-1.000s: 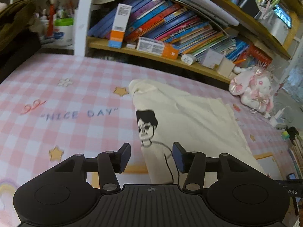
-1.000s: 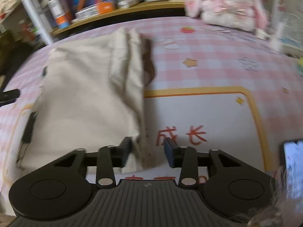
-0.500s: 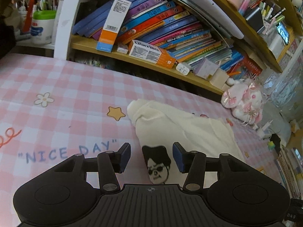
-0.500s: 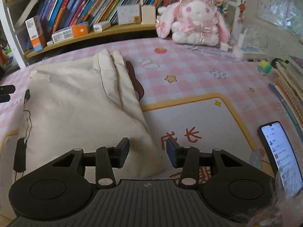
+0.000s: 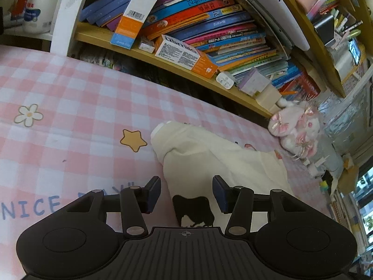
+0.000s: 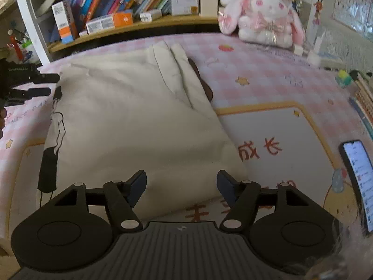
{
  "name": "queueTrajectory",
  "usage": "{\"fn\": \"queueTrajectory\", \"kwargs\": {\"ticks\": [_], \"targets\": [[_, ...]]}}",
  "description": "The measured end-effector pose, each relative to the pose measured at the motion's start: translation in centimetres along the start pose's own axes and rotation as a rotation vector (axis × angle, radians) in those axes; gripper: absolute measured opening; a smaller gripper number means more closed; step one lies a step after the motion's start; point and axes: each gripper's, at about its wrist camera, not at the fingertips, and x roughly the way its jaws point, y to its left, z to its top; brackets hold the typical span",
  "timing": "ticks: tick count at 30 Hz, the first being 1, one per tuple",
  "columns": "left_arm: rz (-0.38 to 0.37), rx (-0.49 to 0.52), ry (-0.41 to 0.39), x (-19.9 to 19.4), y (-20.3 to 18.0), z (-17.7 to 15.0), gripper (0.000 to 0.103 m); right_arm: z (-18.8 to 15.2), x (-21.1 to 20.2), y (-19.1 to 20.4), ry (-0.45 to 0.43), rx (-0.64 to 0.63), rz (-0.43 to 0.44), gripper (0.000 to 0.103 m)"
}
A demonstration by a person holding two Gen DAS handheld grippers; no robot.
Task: Fold clothes
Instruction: 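Open the right gripper and withdraw both grippers from the shirt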
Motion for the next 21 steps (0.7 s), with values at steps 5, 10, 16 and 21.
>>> {"fn": "queueTrajectory", "kwargs": {"ticks": [5,10,16,21], "targets": [[-0.013,-0.008,0.008,0.8,0.1,0.3,0.049,-0.3,0.7,0.2,0.044,-0.005,-0.001,0.065],[-0.022,-0.022,0.005,0.9,0.4,0.3,0.049,-0.5,1.0,0.7,0.059,-0.04,-0.01,0.071],[-0.03,-0.028,-0.005,0.5,0.6,0.3,0.049,-0.6,1.2,1.1,0.069,-0.068,-0.017,0.077],[-0.04,-0.034,-0.004,0.5,0.8,0.4,0.049,-0.5,1.4,1.2,0.076,-0.071,-0.02,0.084]]}}
